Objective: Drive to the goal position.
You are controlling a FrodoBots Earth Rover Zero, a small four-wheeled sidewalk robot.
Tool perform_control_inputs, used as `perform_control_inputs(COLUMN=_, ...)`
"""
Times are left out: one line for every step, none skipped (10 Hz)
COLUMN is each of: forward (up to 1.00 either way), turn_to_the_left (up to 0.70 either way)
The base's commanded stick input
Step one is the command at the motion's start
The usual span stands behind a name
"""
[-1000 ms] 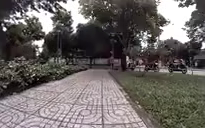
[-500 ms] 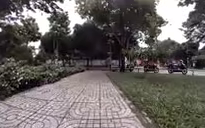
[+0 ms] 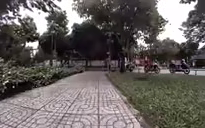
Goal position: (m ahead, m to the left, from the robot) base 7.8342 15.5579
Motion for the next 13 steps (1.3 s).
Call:
perform_control_inputs(forward=0.7, turn_to_the_left=0.19)
perform_control_inputs(forward=0.7, turn_to_the_left=0.27)
perform_control_inputs(forward=0.7, turn_to_the_left=0.27)
perform_control_inputs(forward=0.7, turn_to_the_left=0.27)
perform_control_inputs(forward=0.7, turn_to_the_left=0.27)
perform_control_inputs(forward=0.7, turn_to_the_left=0.27)
perform_control_inputs(forward=0.7, turn_to_the_left=0.14)
perform_control_inputs(forward=0.7, turn_to_the_left=0.01)
perform_control_inputs(forward=0.7, turn_to_the_left=0.0)
perform_control_inputs(forward=0.7, turn_to_the_left=0.0)
perform_control_inputs(forward=0.7, turn_to_the_left=0.0)
perform_control_inputs(forward=0.7, turn_to_the_left=0.0)
perform_control_inputs(forward=0.7, turn_to_the_left=0.0)
